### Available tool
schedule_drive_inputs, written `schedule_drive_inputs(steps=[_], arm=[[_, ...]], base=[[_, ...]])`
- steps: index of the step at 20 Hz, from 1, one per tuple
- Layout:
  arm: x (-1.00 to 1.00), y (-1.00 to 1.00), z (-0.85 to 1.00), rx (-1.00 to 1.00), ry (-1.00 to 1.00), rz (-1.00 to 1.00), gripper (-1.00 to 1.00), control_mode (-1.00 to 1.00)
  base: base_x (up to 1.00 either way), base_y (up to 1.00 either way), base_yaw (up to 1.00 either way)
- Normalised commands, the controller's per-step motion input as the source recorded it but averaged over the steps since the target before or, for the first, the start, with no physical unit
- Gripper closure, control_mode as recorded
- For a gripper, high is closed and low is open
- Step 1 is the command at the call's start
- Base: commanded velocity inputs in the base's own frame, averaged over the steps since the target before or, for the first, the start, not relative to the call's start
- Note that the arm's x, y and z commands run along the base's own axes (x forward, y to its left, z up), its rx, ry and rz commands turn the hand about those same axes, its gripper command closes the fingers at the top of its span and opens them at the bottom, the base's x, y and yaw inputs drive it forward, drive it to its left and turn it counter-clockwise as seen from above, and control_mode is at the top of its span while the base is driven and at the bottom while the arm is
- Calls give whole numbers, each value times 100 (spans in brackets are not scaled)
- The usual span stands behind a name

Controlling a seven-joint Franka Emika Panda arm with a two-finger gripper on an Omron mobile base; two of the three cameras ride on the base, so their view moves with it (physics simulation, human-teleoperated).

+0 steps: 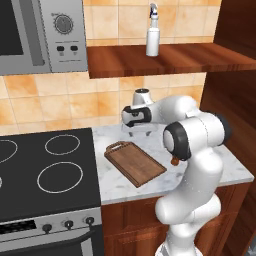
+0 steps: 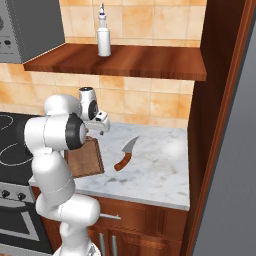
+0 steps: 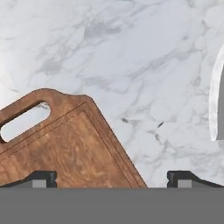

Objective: Move the cutting board and knife to the sink. Then move spray from the shelves to the counter.

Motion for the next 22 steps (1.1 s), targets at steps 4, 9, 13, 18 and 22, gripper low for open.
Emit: schedule_drive_inputs(steps=[4,9,13,18,22], arm=[[25,6,-28,0,2,0,-100,-100],[23,13,-29,0,0,0,-100,-100],[26,15,-25,0,0,0,-100,-100],[35,12,-17,1,0,-1,-100,-100],[30,9,-15,3,0,0,-100,-100]], base=[[0,0,0],[0,0,0],[0,0,0],[0,0,0],[0,0,0]])
